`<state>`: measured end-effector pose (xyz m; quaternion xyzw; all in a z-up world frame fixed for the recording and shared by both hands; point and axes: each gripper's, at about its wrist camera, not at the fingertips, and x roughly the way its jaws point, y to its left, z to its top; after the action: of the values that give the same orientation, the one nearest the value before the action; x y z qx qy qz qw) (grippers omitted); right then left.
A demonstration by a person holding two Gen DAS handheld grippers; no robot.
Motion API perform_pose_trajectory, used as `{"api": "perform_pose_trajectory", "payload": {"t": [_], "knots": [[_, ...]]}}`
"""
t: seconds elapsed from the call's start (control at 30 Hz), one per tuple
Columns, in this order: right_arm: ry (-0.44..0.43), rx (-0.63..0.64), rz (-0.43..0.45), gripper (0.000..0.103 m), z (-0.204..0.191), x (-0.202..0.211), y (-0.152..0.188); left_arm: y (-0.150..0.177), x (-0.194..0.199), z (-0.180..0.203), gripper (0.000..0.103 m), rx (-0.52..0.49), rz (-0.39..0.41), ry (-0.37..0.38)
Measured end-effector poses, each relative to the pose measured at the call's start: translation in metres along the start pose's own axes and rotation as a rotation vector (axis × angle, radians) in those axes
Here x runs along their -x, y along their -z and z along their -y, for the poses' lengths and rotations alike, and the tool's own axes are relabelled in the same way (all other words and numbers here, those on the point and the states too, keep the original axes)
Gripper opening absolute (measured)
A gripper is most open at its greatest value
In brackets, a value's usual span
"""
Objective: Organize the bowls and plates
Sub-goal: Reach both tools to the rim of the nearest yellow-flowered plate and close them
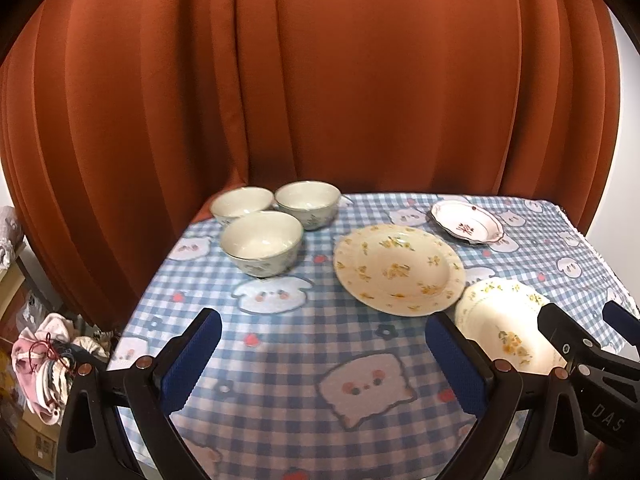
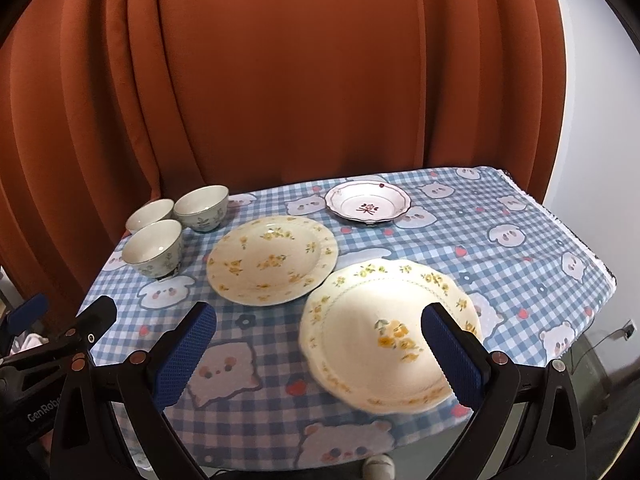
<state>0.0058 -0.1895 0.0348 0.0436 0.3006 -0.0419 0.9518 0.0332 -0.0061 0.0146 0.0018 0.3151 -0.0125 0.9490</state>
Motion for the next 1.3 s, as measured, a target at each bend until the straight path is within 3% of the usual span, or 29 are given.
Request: {"api": "perform_pose_trajectory", "payload": {"t": [0.4,0.77,0.97,1.3], "knots": [[-0.012,0.023,-0.09,0.103,0.082,-0.044,-0.016,0.005,-0.039,0.083,0.096,0.038,-0.127,0.013],[-0.041,0.081,-0.195,0.097,0.143,-0.101,-0.016,0.021,-0.087,0.144,0.089,0.076,-0.244,-0.022],[-0.06,0.113,-0.28,0.087,0.162,-0.139,-0.01,0.03,-0.115,0.166,0.088,0.084,-0.326,-0.049],[-0.116,0.148,-0.408,0.079,0.172,-0.186,0.005,0.042,-0.148,0.18,0.076,0.109,-0.434,-0.082]]}}
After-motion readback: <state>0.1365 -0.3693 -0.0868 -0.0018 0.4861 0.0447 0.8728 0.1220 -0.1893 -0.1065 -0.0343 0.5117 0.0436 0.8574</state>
